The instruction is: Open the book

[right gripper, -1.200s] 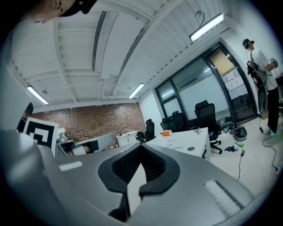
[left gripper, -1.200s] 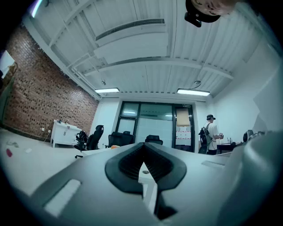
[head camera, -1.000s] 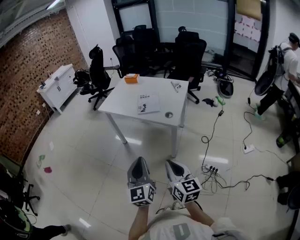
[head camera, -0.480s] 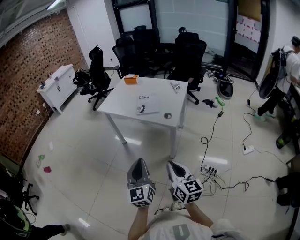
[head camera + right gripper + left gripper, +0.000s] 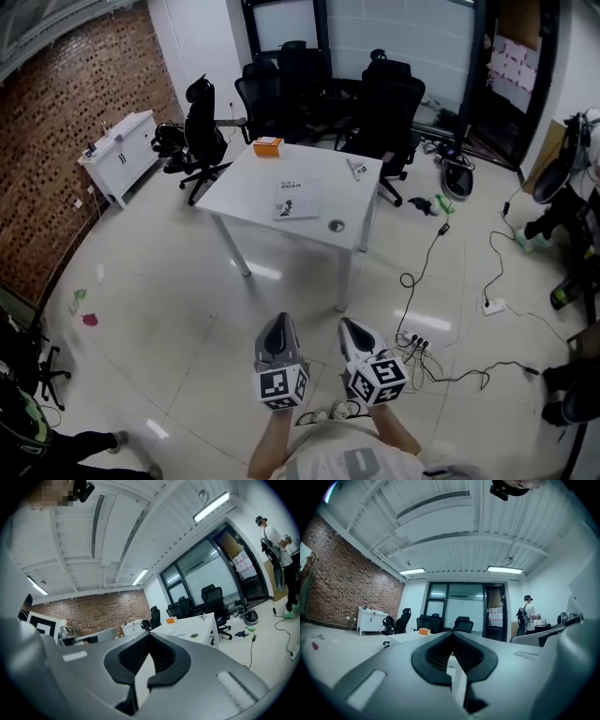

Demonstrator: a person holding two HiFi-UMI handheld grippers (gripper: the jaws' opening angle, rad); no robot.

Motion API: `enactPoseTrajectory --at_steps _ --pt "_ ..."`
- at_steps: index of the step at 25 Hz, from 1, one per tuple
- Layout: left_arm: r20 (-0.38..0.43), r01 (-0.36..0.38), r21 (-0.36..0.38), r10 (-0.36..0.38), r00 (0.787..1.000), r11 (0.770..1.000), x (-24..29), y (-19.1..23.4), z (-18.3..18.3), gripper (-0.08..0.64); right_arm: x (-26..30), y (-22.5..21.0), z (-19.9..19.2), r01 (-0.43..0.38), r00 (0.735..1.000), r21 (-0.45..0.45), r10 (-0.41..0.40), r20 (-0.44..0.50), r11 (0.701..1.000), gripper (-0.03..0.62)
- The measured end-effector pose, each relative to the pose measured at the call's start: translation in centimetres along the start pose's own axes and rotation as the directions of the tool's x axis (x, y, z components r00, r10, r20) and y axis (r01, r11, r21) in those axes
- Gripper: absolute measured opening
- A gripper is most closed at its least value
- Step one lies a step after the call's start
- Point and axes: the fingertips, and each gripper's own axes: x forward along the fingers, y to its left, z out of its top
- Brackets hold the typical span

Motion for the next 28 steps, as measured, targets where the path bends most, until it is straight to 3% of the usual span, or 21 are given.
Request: enactPoseTrajectory --at_steps 9,16,21,28 --pt "-0.045 -0.052 -0.019 0.051 0.998 0.998 -0.4 0.1 -2.3 0.018 0.9 -1.7 0.8 -0.054 0.999 -0.074 0.054 0.002 0.996 0.003" --pt "-0.044 -0.067 -0.039 0.065 0.997 0.997 4.0 2.4 -3.4 0.018 5.3 -3.3 0.7 -0.066 0.998 -0.071 0.065 -0.021 0.995 0.003" --pt "-0.045 -0.034 -0.048 0.032 0.998 0.998 9.9 6.8 -3.8 0.018 13.0 -2.5 0.1 -0.087 0.996 -0.072 0.085 -0.038 0.994 0.003" --pt "0.003 -0.003 -0.06 0.003 1.0 0.998 20.5 16.4 -0.5 0.018 26.7 -0.8 3.0 -0.099 0.995 -0.087 0.099 -0.003 0.991 0.003"
